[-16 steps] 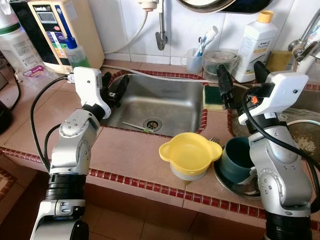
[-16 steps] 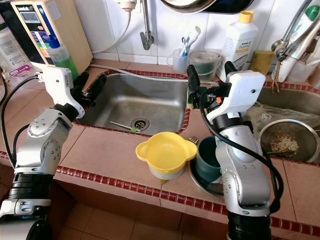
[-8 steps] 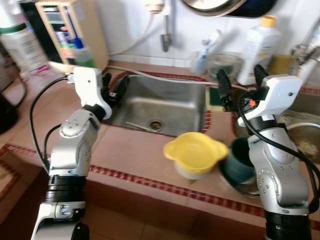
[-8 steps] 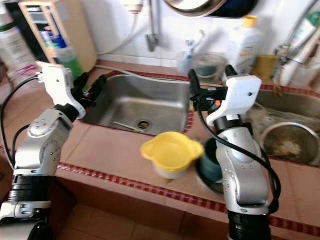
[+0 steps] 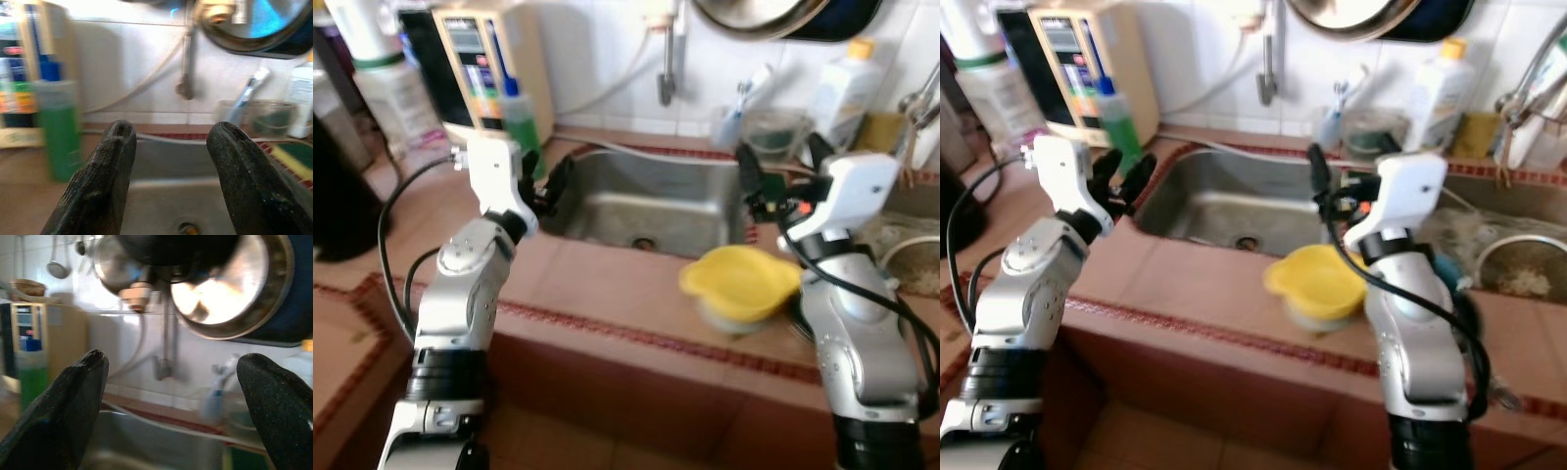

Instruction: Kitchen organization

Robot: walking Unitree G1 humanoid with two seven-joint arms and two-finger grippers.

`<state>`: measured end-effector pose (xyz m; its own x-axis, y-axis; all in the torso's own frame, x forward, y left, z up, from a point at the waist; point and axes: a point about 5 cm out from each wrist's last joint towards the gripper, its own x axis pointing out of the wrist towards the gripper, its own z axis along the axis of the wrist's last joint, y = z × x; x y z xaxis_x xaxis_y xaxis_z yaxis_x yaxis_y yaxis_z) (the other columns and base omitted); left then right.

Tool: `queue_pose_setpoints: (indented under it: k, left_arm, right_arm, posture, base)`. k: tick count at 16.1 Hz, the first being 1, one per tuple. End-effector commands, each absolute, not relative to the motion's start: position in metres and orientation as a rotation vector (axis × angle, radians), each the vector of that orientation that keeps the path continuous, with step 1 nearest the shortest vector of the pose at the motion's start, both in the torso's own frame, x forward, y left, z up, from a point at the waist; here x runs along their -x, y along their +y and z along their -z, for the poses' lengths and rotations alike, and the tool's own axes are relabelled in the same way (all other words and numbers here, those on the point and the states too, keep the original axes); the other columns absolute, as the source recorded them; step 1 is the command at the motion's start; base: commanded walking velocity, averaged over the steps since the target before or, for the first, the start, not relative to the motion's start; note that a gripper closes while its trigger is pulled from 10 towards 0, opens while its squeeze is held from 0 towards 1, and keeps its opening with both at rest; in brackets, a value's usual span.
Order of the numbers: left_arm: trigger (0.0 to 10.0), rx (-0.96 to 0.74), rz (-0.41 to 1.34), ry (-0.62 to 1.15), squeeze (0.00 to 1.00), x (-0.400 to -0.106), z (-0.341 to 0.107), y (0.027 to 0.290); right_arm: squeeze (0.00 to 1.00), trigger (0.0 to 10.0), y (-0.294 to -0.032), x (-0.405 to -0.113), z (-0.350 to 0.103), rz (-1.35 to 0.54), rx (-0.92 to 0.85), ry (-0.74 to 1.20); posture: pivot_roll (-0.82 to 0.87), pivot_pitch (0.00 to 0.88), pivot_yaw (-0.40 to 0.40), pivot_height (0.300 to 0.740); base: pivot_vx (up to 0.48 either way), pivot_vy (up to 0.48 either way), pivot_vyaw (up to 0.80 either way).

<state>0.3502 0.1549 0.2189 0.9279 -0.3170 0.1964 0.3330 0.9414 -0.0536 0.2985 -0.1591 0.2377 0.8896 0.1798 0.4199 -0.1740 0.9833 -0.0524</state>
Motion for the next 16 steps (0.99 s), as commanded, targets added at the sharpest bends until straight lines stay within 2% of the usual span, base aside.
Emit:
queue_pose_setpoints:
  k: [1, 12, 14, 16]
  left_arm:
    - [10.0, 0.077, 0.314, -0.198, 0.00, -0.3489, -0.2225, 0.1610]
    - [10.0, 0.030, 0.311, -0.212, 0.00, -0.3481, -0.2243, 0.1638]
    - [10.0, 0.055, 0.319, -0.215, 0.00, -0.3473, -0.2255, 0.1649]
    - [10.0, 0.066, 0.316, -0.225, 0.00, -0.3469, -0.2264, 0.1643]
  right_arm:
    - [0.00, 10.0, -0.1514, -0.2991, -0.2395, -0.219, 0.017, -0.439]
    - [0.00, 10.0, -0.1527, -0.3015, -0.2375, -0.212, 0.030, -0.423]
    - [0.00, 10.0, -0.1536, -0.3021, -0.2376, -0.206, 0.037, -0.426]
    - [0.00, 10.0, -0.1543, -0.3017, -0.2388, -0.203, 0.040, -0.438]
  posture:
    - [-0.18, 0.000, 0.056, 0.740]
    - [-0.18, 0.002, 0.048, 0.740]
    - [-0.18, 0.005, 0.047, 0.740]
    - [-0.18, 0.008, 0.045, 0.740]
  base:
    - [0.000, 0.322, 0.00]
    - [0.000, 0.000, -0.66]
    - [0.000, -0.433, -0.67]
    - [0.000, -0.446, 0.00]
